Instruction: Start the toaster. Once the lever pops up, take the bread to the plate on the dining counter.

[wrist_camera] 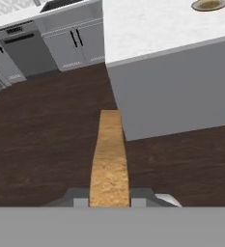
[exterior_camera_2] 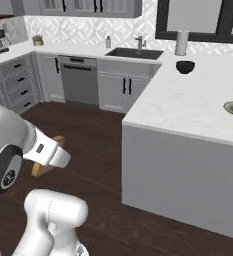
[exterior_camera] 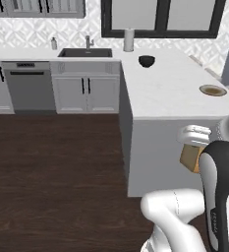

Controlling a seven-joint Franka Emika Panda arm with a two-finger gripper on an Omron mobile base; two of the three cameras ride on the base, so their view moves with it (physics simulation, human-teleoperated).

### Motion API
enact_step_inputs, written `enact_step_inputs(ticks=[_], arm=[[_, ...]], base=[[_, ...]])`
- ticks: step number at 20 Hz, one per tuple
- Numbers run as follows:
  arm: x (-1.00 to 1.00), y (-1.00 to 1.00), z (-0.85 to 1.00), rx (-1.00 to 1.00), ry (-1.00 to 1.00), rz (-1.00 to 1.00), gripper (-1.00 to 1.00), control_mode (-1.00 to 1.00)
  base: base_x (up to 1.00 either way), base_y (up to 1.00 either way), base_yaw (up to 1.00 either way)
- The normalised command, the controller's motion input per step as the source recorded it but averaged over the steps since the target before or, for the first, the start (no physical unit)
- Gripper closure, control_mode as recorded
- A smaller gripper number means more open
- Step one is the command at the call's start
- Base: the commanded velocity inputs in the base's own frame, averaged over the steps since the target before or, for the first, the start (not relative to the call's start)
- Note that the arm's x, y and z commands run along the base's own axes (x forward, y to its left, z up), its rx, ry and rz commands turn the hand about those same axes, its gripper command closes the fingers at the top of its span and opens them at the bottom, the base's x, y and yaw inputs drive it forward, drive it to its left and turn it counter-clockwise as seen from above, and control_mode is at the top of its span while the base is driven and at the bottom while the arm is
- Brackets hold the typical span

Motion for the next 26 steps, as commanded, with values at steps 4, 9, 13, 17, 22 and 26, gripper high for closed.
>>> enact_step_inputs(ticks=[4,9,13,17,22,26], arm=[[0.0,0.0,0.0,0.0,0.0,0.0,1.0,1.0],[0.0,0.0,0.0,0.0,0.0,0.0,1.0,1.0],[0.0,0.0,0.0,0.0,0.0,0.0,1.0,1.0],[0.0,0.0,0.0,0.0,0.0,0.0,1.0,1.0],[0.0,0.0,0.0,0.0,0.0,0.0,1.0,1.0],[0.0,0.0,0.0,0.0,0.0,0.0,1.0,1.0]], base=[[0.13,-1.0,0.1],[0.03,-1.0,0.14],[0.07,-1.0,0.16],[0.34,-1.0,0.17],[0.53,-1.0,0.22],[0.46,-1.0,0.26]])
